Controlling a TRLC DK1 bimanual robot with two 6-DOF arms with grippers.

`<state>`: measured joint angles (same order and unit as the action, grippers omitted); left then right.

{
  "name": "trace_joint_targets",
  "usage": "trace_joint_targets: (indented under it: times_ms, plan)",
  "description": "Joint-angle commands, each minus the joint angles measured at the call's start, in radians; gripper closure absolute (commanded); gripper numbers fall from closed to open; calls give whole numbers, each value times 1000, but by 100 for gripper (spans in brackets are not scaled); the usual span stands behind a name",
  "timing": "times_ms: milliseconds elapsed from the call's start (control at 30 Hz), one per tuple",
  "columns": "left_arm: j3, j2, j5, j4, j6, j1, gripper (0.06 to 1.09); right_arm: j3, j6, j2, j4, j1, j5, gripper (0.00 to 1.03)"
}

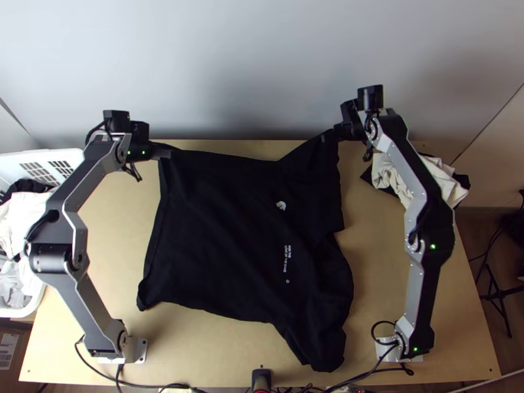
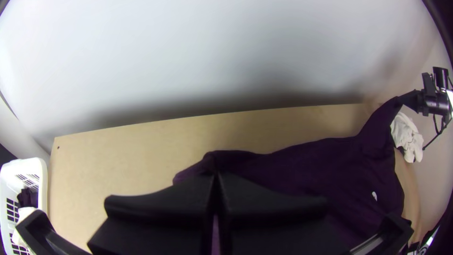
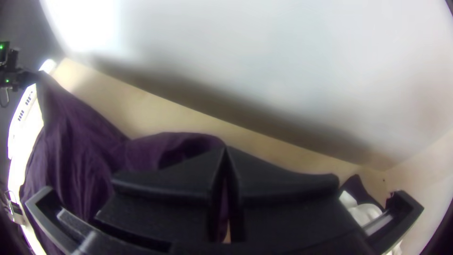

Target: Fold the t-shirt

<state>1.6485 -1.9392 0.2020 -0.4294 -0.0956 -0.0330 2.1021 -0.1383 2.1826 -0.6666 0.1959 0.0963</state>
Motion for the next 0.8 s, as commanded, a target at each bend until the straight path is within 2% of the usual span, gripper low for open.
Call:
trace_joint_targets:
  times_ms: [0, 300, 467, 767]
  plan:
    - [-131, 94, 22, 55, -21, -8, 105, -274, -6, -192, 79, 19, -1, 100]
    - [-250, 206, 43, 63, -30, -53, 105, -694, -14, -547, 145, 36, 13, 100]
    - [-371, 307, 65, 63, -29, -65, 105, -821, 5, -731, 130, 63, 34, 100]
    - [-612, 526, 79, 69, -36, -64, 105, -987, 42, -966, 15, 96, 79, 100]
